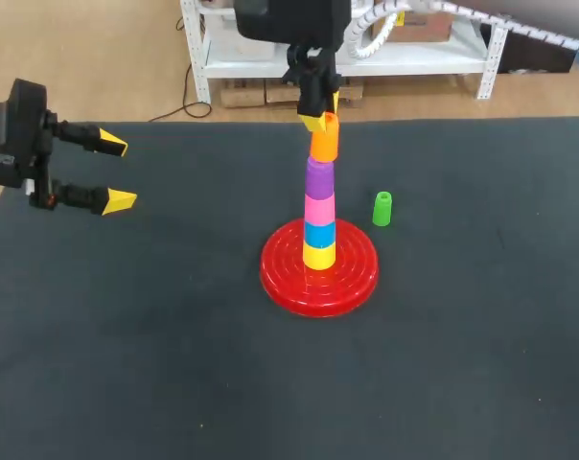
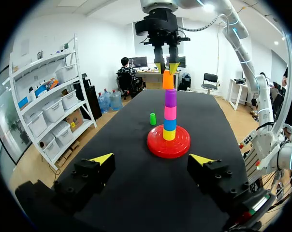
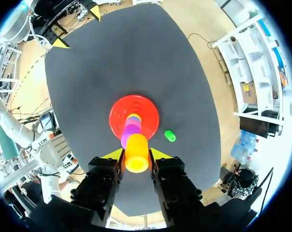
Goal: Pick up and stack the cylinders on the red base in this order: pink,purple,orange,green
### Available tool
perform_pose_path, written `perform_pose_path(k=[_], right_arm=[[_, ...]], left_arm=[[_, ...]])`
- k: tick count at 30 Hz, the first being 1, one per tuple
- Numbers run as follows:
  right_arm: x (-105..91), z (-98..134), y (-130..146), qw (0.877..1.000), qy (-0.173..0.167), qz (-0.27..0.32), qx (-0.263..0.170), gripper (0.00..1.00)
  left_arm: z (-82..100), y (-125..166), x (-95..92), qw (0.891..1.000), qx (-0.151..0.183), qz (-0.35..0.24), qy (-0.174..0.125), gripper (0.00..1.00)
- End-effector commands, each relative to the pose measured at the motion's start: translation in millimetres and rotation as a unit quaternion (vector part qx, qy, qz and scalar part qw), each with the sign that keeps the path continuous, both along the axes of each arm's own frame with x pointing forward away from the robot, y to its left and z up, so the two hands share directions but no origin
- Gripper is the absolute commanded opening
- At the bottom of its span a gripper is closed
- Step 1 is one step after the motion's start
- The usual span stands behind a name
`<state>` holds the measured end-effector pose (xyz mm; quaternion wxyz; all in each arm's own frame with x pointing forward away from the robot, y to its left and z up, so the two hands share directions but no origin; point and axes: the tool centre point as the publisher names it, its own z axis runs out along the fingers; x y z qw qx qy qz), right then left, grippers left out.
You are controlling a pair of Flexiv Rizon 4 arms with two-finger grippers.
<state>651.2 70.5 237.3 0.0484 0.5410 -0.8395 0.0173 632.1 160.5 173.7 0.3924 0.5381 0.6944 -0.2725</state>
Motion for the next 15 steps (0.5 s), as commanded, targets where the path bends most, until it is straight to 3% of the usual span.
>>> perform_pose_path(k=[1,15], right_arm=[[4.5,1.0,6.6,1.000,0.004,0.003,-0.005,0.00],[3.0,-8.0,8.5,1.000,0.023,0.010,-0.009,0.00]], left_arm=[[-1.4,0.6,-0.1,1.000,-0.002,0.000,-0.002,1.00],[-1.4,0.6,-0.1,1.000,-0.002,0.000,-0.002,1.00]])
